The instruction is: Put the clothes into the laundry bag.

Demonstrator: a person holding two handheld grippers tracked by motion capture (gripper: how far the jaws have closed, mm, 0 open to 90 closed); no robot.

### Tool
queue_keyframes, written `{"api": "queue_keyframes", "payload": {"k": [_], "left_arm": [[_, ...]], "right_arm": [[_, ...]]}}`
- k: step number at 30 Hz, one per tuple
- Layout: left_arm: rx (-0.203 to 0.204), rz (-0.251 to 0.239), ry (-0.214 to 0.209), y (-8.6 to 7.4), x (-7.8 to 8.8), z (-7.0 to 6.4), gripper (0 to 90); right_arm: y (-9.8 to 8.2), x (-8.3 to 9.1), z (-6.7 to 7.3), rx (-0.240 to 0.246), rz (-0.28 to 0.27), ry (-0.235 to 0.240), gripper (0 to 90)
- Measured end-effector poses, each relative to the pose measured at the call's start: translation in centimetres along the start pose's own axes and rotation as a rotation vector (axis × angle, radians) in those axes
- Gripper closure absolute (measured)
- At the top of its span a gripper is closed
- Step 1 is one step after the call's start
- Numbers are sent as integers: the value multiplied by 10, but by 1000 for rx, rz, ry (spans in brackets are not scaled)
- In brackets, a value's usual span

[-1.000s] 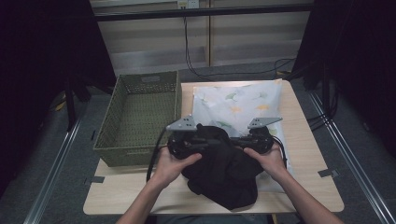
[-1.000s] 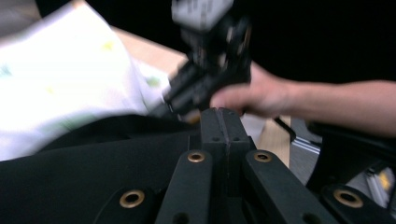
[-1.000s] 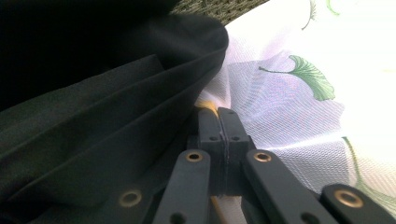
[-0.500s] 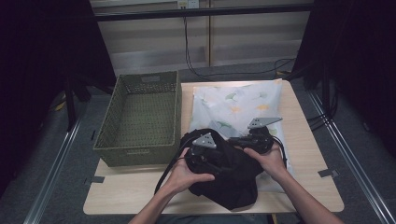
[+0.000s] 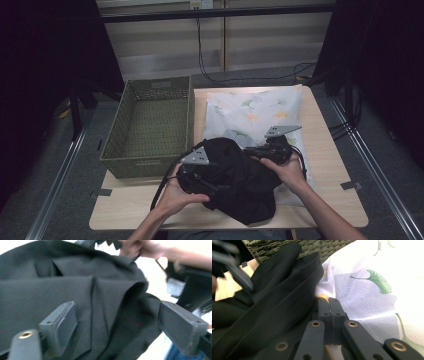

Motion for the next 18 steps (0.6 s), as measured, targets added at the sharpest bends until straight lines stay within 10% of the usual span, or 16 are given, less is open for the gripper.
{"api": "queue_keyframes", "payload": {"k": [3,11,15,16,18], "left_arm": [[61,-11,-51,-4,-19,6,219],[-42,163,-2,-7,-59,-4,57],[-118,176,134,-23,-70,-11,298],[-117,157,118,-25,-62,-6,566],[-76,152,98,-25,-57,1,729]], "right_arm": [[1,0,1,-4,0,-3,900],[0,-1,2,2,7,2,900],[1,-2,3,3,6,5,900],[1,-1,4,0,6,7,900],[3,0,4,2,3,9,900]]}}
Point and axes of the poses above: each handheld gripper's, and its own axes: x roughly backward along the jaws, y roughly out of its top, z roughly to its left, the point moved 1 cm from there along -x, roughly forward along the jaws, and after that the axes turned 11 degrees about -x, right-handed, at the moved point
